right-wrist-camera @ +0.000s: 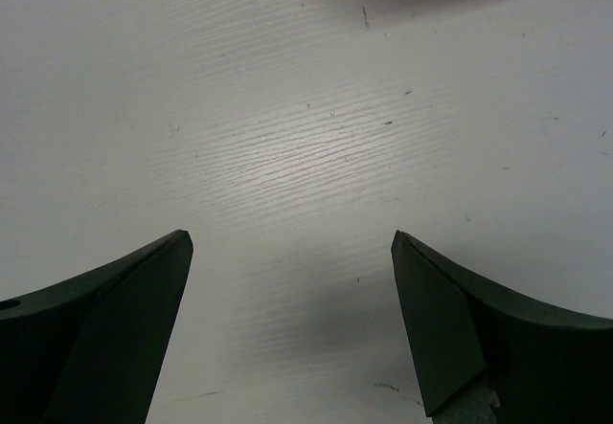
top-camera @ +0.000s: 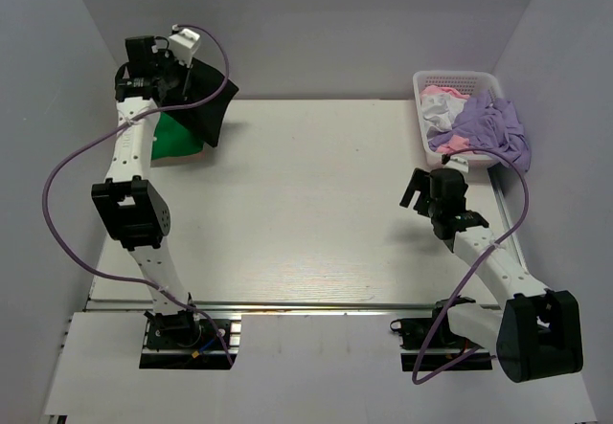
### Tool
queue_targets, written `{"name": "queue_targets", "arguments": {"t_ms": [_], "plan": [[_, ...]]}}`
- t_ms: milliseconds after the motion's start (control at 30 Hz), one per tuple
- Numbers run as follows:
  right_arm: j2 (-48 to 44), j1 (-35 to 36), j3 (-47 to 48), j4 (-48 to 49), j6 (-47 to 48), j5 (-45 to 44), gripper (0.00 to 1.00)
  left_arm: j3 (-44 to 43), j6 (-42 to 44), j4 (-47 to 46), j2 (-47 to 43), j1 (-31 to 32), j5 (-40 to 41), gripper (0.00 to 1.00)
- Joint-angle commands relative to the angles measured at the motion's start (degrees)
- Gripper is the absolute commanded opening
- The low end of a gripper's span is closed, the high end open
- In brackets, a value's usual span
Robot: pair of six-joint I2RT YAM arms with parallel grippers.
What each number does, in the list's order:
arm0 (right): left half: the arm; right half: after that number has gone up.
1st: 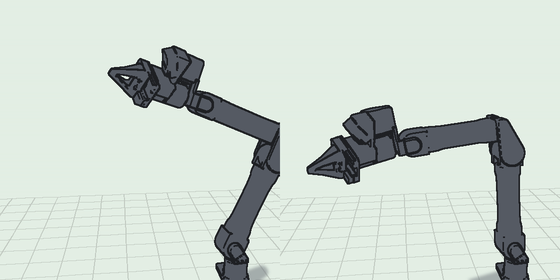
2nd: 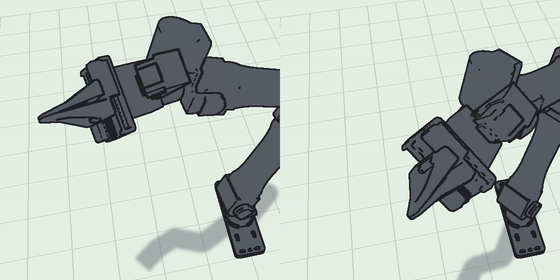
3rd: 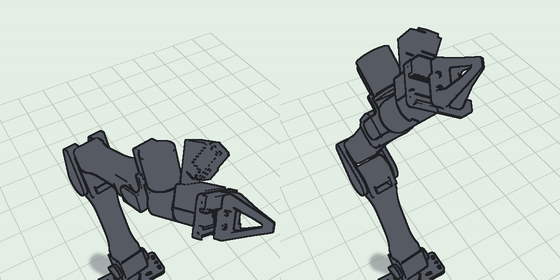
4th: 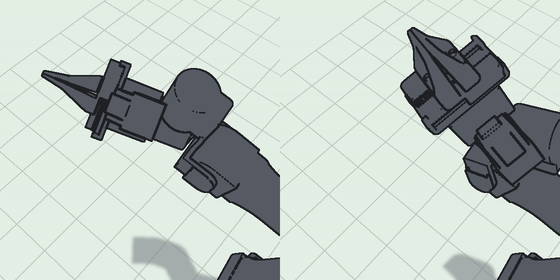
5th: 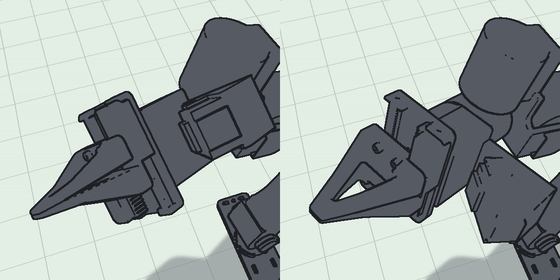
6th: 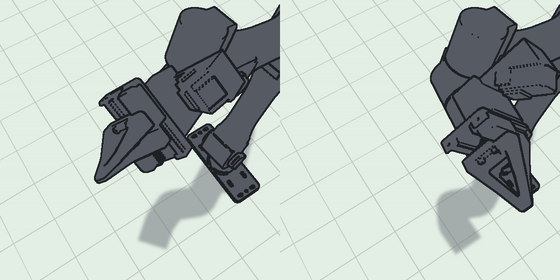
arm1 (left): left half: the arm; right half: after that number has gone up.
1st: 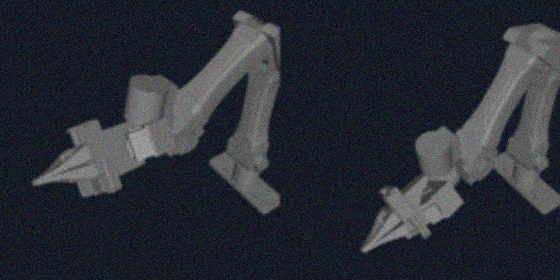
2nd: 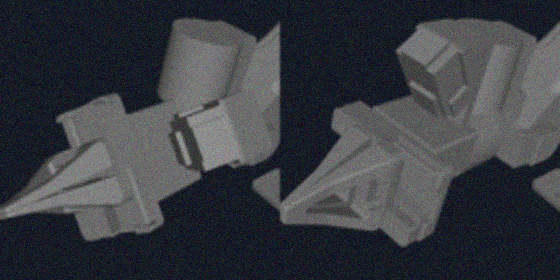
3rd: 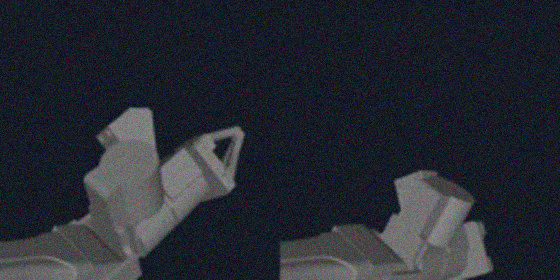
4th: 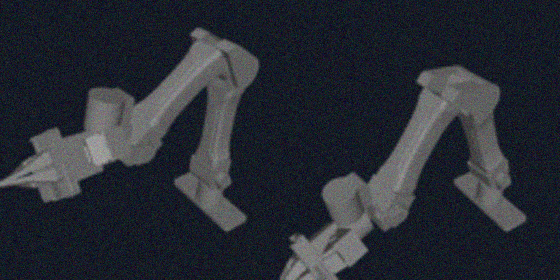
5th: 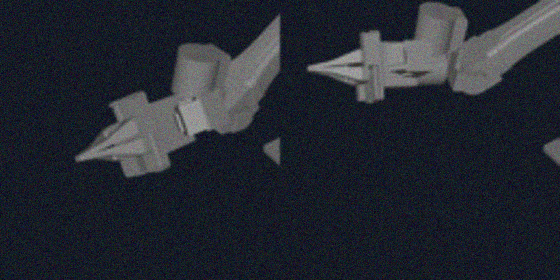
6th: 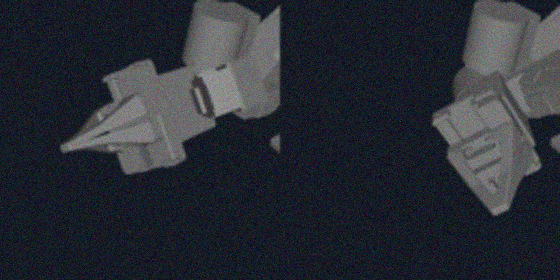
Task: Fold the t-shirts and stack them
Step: Put the neatly folded tshirt into the corner of the board with the left arm
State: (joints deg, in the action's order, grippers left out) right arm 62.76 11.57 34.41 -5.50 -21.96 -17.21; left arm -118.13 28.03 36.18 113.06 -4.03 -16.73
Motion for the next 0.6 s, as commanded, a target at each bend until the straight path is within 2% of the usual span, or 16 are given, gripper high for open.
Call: {"name": "queue_targets", "arguments": {"t_ms": [0, 367, 567], "plan": [[-0.2, -0.3, 2.5, 1.2, 0.4, -0.5, 0.9, -3.2, 0.3, 0.8, -0.8, -1.6, -3.3, 0.0], [1.0, -0.3, 4.6, -0.2, 0.2, -0.9, 0.9, -3.8, 0.3, -0.6, 1.1, -6.9, -3.9, 0.0], [2.2, -0.1, 6.4, -1.5, 0.1, -0.8, 0.9, -3.3, -0.3, -2.3, 4.0, -8.7, -1.3, 0.0]]}}
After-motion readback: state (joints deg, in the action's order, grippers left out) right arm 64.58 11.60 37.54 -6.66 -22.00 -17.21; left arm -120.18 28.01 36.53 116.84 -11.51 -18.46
